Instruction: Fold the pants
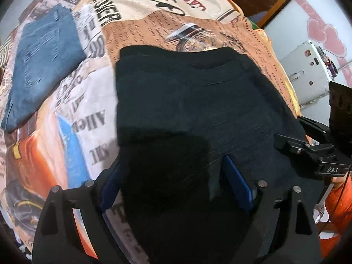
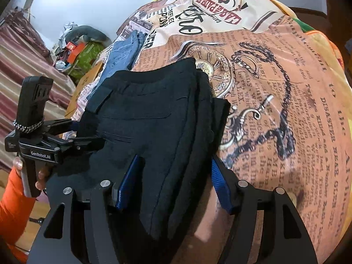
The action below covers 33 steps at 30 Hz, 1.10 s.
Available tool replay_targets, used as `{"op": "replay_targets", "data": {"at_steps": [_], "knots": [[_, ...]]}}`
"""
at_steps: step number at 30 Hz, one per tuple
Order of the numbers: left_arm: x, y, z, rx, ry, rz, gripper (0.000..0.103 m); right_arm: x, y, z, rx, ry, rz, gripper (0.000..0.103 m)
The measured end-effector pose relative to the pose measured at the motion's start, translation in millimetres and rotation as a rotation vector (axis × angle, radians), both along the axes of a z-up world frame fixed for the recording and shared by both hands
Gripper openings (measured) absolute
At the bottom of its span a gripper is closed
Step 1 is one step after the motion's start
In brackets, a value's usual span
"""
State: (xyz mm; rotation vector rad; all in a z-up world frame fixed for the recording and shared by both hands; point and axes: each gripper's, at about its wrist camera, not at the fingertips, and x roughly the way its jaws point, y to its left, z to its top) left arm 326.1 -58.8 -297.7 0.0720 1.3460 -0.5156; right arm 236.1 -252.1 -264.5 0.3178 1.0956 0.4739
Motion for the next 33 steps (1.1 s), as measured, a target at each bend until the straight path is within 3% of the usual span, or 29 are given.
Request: {"op": "replay_targets", "data": {"at_steps": [2,4,8,13,18,22,33], "knots": [[2.3,-6.2,-0.4,-0.006,-0.010,-0.005,0.086,1.8,0.3,0.1,0.004,-0.006,0.007,0.056],[2.4,-12.4,0.9,0.007,-0.028,-0.010,0.083,5.3,-0.7,0.8,0.001,-0.008,0.007,0.044],[2.5,-15.8,3.9,0.025,-0.043,-0.017,0.079,7.4,-0.7,3.0,0.002,-0.011,0.021,0.034],[3.9,-15.0,10.6,0.035,-0.081,0.002,0.063,6.0,4.0,10.2,-0.040,-0.058,0.041,0.026],[0.6,-14.6,23.8,0.051,-0.155,-0.004,0.040,5.4,4.6,19.7,-0.058,-0.104,0.044,0.023],[-2.0,-15.9,27.1,0.049,-0.170,-0.005,0.031,3.2,4.1,30.0,-0.064,-0.138,0.050,0.022],[-13.5,-3.2,61.6,-0.005,-0.237,0.066,0.029,3.2,16.9,73.4,-0.075,-0.245,0.073,0.020]]}}
